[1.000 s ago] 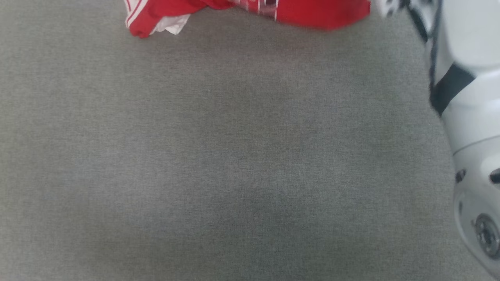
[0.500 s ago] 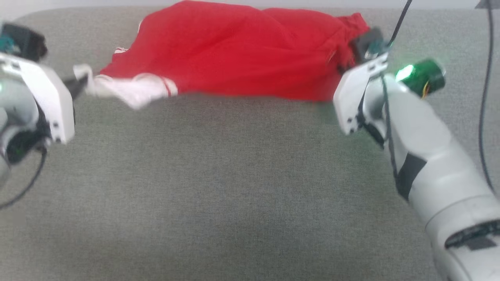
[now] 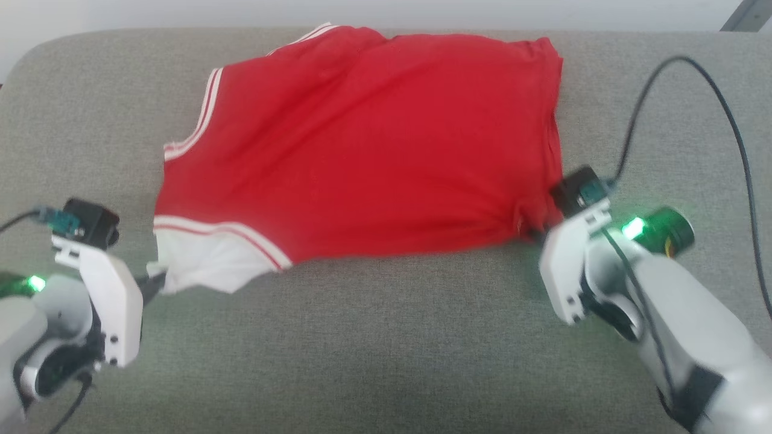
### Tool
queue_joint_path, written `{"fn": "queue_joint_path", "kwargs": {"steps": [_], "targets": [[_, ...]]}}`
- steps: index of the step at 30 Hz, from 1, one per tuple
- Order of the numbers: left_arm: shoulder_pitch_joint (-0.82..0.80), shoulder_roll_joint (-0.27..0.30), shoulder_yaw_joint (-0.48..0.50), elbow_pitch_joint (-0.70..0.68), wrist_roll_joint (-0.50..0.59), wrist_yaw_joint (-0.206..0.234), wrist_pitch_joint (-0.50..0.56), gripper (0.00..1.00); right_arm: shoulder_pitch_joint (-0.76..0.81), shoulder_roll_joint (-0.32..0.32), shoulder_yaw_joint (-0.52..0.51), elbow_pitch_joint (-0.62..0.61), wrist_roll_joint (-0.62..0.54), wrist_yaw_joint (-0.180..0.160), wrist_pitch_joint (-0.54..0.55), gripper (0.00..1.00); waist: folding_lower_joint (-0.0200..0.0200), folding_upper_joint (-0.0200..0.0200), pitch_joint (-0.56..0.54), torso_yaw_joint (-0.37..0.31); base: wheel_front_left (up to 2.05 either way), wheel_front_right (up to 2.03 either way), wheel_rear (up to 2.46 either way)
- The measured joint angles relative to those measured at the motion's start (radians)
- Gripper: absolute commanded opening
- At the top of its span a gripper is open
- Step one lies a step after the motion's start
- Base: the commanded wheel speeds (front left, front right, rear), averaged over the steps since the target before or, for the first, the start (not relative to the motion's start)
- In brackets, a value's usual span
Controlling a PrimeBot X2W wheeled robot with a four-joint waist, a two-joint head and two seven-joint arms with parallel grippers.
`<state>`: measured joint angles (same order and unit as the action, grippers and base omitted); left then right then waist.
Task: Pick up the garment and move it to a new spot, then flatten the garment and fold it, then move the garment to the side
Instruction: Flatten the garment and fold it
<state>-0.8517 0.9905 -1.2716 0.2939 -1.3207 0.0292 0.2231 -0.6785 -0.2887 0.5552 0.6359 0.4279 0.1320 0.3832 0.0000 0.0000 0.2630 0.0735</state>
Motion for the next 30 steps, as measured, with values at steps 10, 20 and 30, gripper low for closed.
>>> {"fn": "queue_joint_path", "kwargs": {"steps": [10, 20, 30], "targets": [[0.173, 0.114, -0.002, -0.222, -0.056, 0.113, -0.035, 0.00, 0.362, -0.197, -0.074, -0.543, 0.122, -0.001, 0.306, 0.00, 0.0000, 0.0000, -0.005, -0.010, 0.00, 0.00, 0.00], [0.330, 0.147, -0.007, -0.337, -0.097, 0.170, -0.002, 0.00, 0.619, -0.244, -0.187, -0.787, 0.160, -0.001, 0.495, 0.00, -0.0001, 0.0001, -0.020, -0.009, 0.00, 0.00, 0.00], [0.251, 0.227, 0.048, -0.401, -0.007, 0.184, -0.021, 0.00, 0.668, -0.168, -0.323, -0.878, 0.095, -0.001, 0.504, 0.00, -0.0001, 0.0000, -0.025, -0.020, 0.00, 0.00, 0.00]]}}
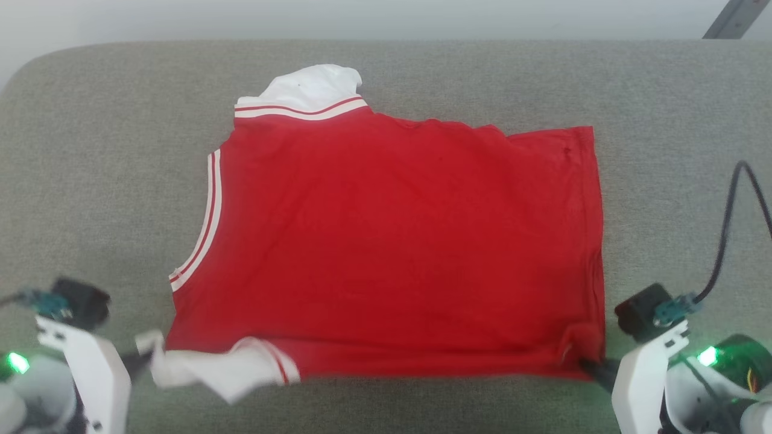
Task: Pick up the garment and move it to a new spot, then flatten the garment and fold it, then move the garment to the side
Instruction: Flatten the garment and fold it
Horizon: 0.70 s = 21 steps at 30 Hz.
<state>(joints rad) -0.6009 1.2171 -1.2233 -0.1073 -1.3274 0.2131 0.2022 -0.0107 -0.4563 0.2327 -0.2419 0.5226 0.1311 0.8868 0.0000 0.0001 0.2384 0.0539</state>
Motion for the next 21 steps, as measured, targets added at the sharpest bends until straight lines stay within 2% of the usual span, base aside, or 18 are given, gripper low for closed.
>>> {"fn": "queue_joint_path", "kwargs": {"steps": [5, 9, 14, 21], "targets": [[-0.114, 0.032, 0.047, -0.015, 0.103, -0.012, 0.010, 0.00, -0.054, 0.059, -0.047, -0.020, -0.056, 0.000, -0.017, 0.00, 0.0001, 0.0000, -0.001, -0.017, 0.00, 0.00, 0.00], [-0.212, 0.023, 0.085, 0.017, 0.165, -0.056, 0.022, 0.00, -0.133, 0.099, -0.068, -0.008, -0.098, 0.000, -0.034, 0.00, 0.0001, 0.0000, 0.014, -0.032, 0.00, 0.00, 0.00], [-0.320, -0.053, 0.104, 0.132, 0.217, -0.143, 0.061, 0.00, -0.246, 0.123, -0.064, 0.054, -0.154, 0.000, -0.063, 0.00, 0.0000, 0.0000, 0.051, -0.044, 0.00, 0.00, 0.00], [-0.412, -0.186, 0.108, 0.384, 0.214, -0.260, 0.102, 0.00, -0.398, 0.151, -0.014, 0.191, -0.198, 0.000, -0.119, 0.00, 0.0000, 0.0000, 0.113, -0.059, 0.00, 0.00, 0.00]]}}
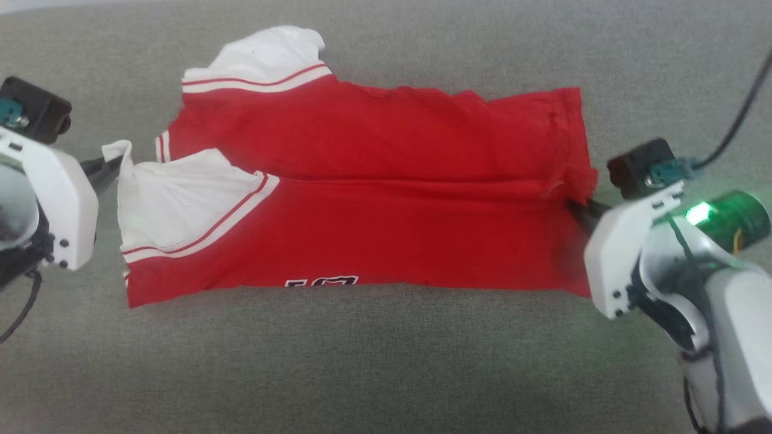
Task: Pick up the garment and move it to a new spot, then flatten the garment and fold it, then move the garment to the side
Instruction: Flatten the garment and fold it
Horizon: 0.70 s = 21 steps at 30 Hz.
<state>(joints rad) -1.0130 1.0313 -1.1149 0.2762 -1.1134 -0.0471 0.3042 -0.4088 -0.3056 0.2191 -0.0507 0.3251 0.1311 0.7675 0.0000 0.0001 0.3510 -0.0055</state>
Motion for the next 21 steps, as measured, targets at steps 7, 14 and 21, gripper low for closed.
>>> {"fn": "queue_joint_path", "kwargs": {"steps": [7, 14, 21], "targets": [[-0.032, -0.113, -0.026, 0.188, -0.019, -0.064, 0.031, 0.00, -0.096, 0.031, 0.037, 0.130, -0.023, 0.000, -0.030, 0.00, 0.0000, 0.0000, 0.044, -0.010, 0.00, 0.00, 0.00], [-0.051, -0.187, -0.062, 0.327, -0.084, -0.081, 0.080, 0.00, -0.164, 0.057, 0.082, 0.226, -0.029, 0.000, -0.047, 0.00, 0.0000, 0.0000, 0.072, -0.024, 0.00, 0.00, 0.00], [-0.068, -0.199, -0.063, 0.356, -0.175, -0.081, 0.074, 1.00, -0.183, 0.074, 0.087, 0.256, -0.031, 0.000, -0.042, 1.00, 0.0000, 0.0000, 0.064, -0.030, 0.00, 0.00, 0.00]]}}
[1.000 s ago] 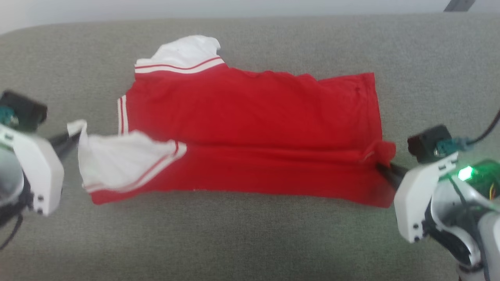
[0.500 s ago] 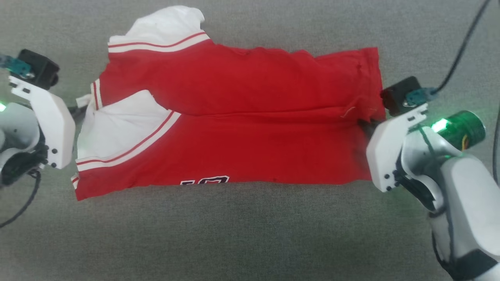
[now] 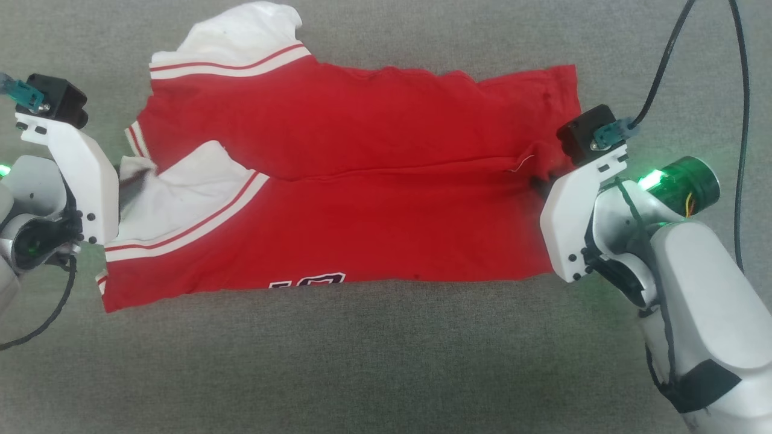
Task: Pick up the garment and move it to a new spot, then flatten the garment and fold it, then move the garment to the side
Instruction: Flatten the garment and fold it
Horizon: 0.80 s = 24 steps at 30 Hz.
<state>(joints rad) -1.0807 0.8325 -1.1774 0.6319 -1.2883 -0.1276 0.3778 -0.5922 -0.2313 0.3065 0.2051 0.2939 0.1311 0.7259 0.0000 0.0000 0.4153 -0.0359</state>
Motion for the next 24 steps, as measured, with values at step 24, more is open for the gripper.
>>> {"fn": "queue_joint_path", "kwargs": {"steps": [24], "targets": [[0.133, 0.216, 0.004, -0.291, -0.078, 0.070, -0.106, 1.00, 0.234, 0.135, -0.302, -0.311, -0.221, 0.000, -0.392, 1.00, 0.0000, 0.0000, -0.089, 0.048, 0.00, 0.00, 0.00]]}}
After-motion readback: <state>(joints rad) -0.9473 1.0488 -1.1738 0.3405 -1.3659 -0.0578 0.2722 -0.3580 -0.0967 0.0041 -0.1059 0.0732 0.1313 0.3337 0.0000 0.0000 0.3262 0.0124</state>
